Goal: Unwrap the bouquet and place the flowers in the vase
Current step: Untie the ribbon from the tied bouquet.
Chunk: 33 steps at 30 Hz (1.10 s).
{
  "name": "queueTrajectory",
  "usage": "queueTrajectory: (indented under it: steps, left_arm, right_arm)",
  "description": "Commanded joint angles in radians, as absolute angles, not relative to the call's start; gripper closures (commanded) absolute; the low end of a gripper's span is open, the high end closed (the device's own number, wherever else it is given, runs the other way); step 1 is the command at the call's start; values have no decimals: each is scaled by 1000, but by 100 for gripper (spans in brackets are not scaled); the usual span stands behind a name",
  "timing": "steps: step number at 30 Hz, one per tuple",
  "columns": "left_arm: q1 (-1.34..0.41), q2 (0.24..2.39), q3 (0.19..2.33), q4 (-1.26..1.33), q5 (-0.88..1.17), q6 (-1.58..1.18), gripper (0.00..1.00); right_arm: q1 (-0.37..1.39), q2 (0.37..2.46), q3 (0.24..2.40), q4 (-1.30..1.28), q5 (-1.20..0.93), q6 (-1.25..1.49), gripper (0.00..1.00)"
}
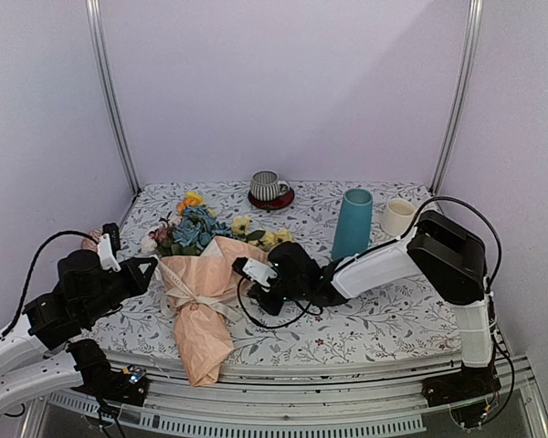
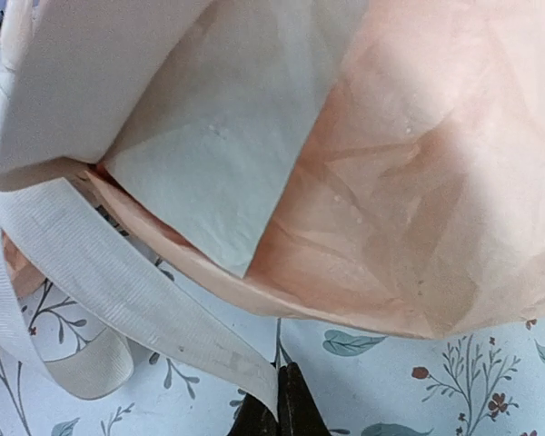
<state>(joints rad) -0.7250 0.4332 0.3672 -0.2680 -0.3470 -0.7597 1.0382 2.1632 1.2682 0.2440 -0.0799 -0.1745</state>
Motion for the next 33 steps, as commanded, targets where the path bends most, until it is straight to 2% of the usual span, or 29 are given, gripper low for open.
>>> queueTrajectory:
  steps: [1,12,19,26,33]
  left_arm:
    - [-712,439,375,-272,-338,-755,100]
    - [-712,494,377,-208,-284,-741,100]
    - [-710,637,420,-100,-188,-697,100]
    - [-708,810,498,-73,-139,-669,100]
    - [-708,771,485,-75,-163,-671,100]
  right_arm:
    - [1027,2056,1204,330,-53,-149,98]
    - [955,1980,1121,366,-86,-83,98]
    - [893,1951,1092,365,-76,-39,98]
    - [850,1914,1055,375,-10,-9,98]
    - [848,1874,1007,415,147,35,98]
